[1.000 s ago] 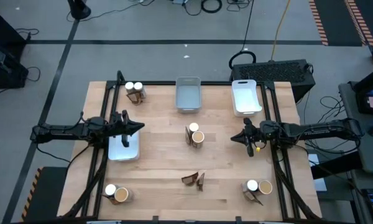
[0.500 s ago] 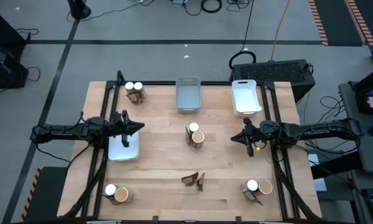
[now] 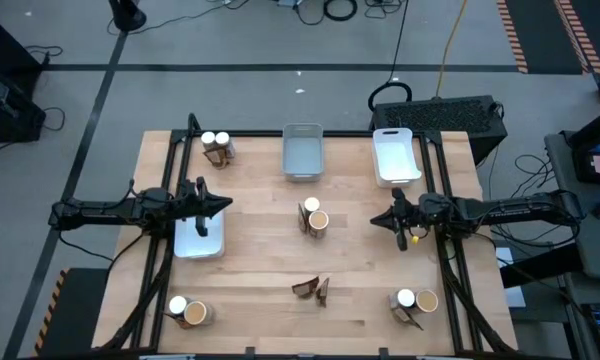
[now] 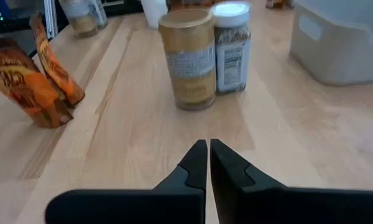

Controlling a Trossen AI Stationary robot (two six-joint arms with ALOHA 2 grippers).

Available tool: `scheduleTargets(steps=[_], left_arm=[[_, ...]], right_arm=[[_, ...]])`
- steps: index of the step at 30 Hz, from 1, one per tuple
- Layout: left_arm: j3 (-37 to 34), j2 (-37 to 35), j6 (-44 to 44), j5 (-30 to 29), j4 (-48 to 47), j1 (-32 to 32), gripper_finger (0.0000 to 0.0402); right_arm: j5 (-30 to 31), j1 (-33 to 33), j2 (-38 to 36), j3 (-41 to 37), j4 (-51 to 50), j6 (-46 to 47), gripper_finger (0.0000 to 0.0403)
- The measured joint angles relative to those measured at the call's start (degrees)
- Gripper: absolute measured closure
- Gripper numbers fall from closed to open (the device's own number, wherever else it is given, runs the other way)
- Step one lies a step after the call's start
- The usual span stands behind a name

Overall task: Sort spices by type
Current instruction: Put the top gold spice bottle into the top white bin

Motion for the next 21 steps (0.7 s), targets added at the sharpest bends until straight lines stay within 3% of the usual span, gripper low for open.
scheduleTargets(steps=[5,11,15,21], left_arm=[[0.01,-0.01,0.00,0.01,0.00,-0.01,0.0395],[0.00,0.01,0.00,0.02,0.01,0.00,0.0395],[-0.01,0.02,0.62,-0.68,0.45,-0.02,0.0395],[0.01,0.03,-0.97,-3.66,3.32,0.00,0.0395]], right_arm=[[0.14,-0.02,0.07,0.00,0.15,2.30,0.0403],[3.66,-0.15,0.30,1.50,10.32,12.14,0.0403],[3.31,-0.15,0.76,5.81,16.62,20.44,0.0403],[8.12,-0.15,4.60,15.27,16.86,20.25,0.0403]])
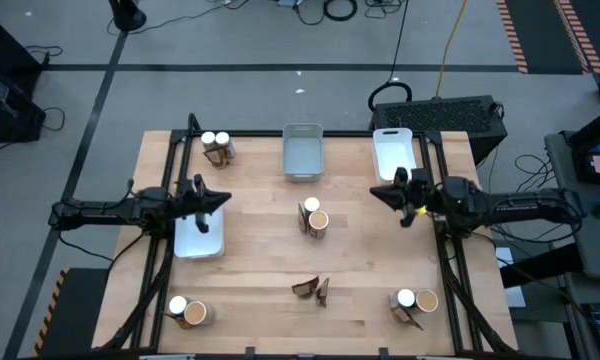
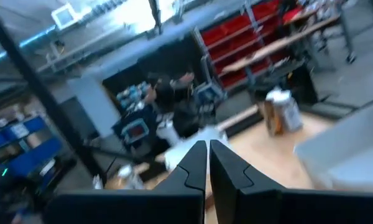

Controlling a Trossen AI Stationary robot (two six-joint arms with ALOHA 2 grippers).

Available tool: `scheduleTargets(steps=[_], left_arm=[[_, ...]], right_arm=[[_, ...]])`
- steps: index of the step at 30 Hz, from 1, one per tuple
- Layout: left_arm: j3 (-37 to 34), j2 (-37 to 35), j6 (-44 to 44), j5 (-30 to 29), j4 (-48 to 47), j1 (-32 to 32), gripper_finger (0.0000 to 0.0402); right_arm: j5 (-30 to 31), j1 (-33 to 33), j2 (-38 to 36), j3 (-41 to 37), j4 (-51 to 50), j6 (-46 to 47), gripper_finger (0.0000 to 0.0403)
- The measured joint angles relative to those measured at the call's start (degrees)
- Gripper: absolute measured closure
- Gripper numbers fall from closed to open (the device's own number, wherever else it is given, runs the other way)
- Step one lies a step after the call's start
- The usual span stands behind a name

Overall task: Sort spices by type
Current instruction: Put the top gold spice bottle into the top white bin

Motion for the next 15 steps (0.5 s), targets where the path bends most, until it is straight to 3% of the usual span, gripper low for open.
scheduleTargets(steps=[8,15], left_arm=[[0.10,0.04,-3.61,0.96,5.09,0.00,0.0395],[9.05,2.38,-0.40,4.39,-2.70,-0.02,0.0395]], right_arm=[[0.36,0.04,15.58,15.15,-3.40,-6.27,0.0403],[-3.58,0.04,30.30,29.70,-7.22,-16.06,0.0403]])
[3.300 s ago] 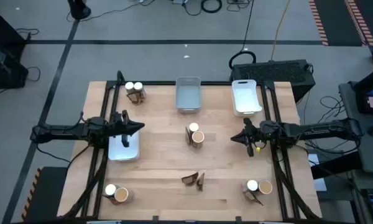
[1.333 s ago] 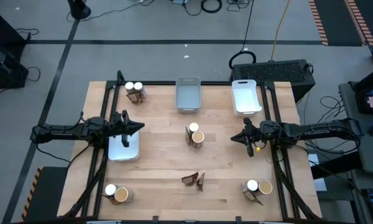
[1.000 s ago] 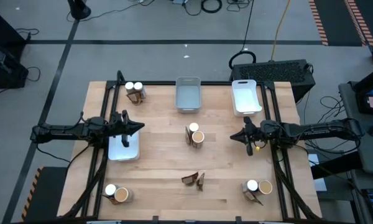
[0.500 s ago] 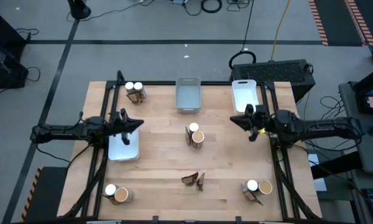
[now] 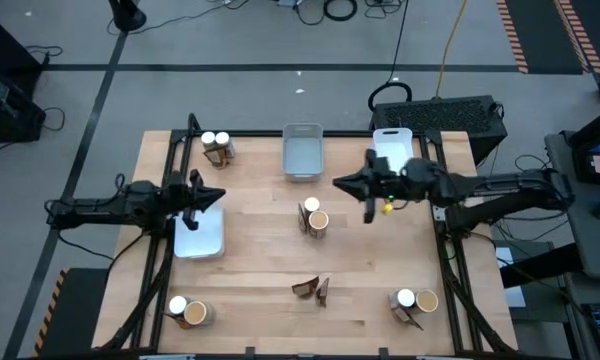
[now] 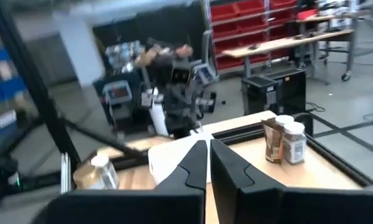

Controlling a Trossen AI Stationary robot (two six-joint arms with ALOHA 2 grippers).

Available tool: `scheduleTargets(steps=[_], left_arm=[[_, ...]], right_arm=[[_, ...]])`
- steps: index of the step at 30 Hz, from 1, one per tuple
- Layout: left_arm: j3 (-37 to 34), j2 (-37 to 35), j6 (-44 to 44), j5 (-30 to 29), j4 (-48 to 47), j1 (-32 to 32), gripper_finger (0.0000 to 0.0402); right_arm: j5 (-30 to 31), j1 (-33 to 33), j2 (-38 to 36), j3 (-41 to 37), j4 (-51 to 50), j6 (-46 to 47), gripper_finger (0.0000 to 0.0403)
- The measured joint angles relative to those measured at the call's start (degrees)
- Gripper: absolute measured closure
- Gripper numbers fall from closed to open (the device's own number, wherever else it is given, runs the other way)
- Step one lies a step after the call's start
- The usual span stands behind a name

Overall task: Sort spices by type
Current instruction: Put the top gold spice bottle into the top white bin

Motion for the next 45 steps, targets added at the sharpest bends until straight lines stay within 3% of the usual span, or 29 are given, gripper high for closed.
scheduleTargets(steps=[9,13,17,21,25,29,36,40,45], left_arm=[[20.34,12.87,2.85,-4.18,-19.38,0.00,0.0384],[27.75,19.45,0.68,-4.66,-22.37,0.00,0.0350],[33.23,24.26,-2.71,-4.23,-27.71,0.00,0.0299],[35.98,25.91,-2.57,-6.56,-32.33,0.00,0.0241],[36.59,25.84,4.22,-9.23,-32.10,0.10,0.0194],[36.59,26.21,4.30,-7.10,-33.86,1.66,0.0164],[36.53,27.80,6.16,-0.25,-38.05,6.69,0.0150],[37.49,27.93,8.38,3.79,-39.10,9.81,0.0150],[42.48,28.43,11.03,4.32,-44.63,12.77,0.0149]], right_arm=[[-0.20,-0.68,11.13,21.62,-19.51,-17.23,0.0390],[-0.49,-2.09,15.07,30.40,-28.60,-24.32,0.0356],[-5.63,-3.87,18.28,35.42,-34.27,-24.49,0.0309],[-7.47,-4.31,20.36,37.91,-39.00,-19.14,0.0262],[-6.89,-3.74,21.33,38.68,-44.24,-15.29,0.0219],[-3.48,-2.57,22.82,38.74,-45.11,-9.71,0.0184],[-2.78,-1.15,24.61,38.74,-45.86,-3.04,0.0141],[-0.88,-0.61,24.64,38.74,-46.31,-3.60,0.0131],[3.42,-0.53,25.01,38.77,-46.30,-5.95,0.0131]])
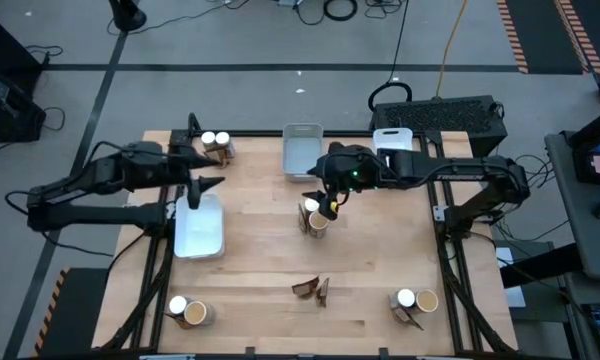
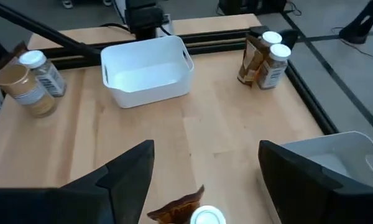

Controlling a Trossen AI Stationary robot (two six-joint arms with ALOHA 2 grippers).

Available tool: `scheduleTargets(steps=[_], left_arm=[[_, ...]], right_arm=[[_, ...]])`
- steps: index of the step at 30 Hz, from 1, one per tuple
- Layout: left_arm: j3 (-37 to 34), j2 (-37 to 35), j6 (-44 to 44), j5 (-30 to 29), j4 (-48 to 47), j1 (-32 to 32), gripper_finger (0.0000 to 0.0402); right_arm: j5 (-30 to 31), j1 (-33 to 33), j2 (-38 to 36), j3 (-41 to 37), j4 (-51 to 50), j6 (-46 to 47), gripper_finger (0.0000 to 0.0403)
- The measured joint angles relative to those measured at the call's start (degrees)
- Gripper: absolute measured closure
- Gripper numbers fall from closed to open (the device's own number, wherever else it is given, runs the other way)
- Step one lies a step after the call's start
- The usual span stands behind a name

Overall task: Sort spices by type
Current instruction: Put the top gold spice bottle into the top white bin

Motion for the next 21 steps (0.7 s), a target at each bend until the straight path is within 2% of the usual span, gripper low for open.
scheduleTargets(steps=[3,7,11,15,21], left_arm=[[3.02,0.37,1.20,-0.23,-4.91,0.58,0.0149],[3.92,0.46,0.94,-1.05,-5.10,0.82,0.0149],[3.92,2.01,0.83,-1.07,-6.27,0.80,0.0149],[3.89,3.63,0.76,-1.07,-7.43,0.78,0.0149],[3.88,3.94,0.72,-1.20,-10.16,0.78,0.0149]], right_arm=[[-0.60,-1.10,0.52,0.02,-0.34,1.73,0.0130],[-2.00,-2.64,1.71,1.53,-1.06,-0.80,0.0129],[-2.08,-3.65,6.88,9.79,-8.70,-3.97,0.0128],[-2.07,-4.05,13.64,19.14,-20.56,-7.97,0.0128],[-2.26,-4.48,19.31,22.66,-27.51,-9.35,0.0128]])
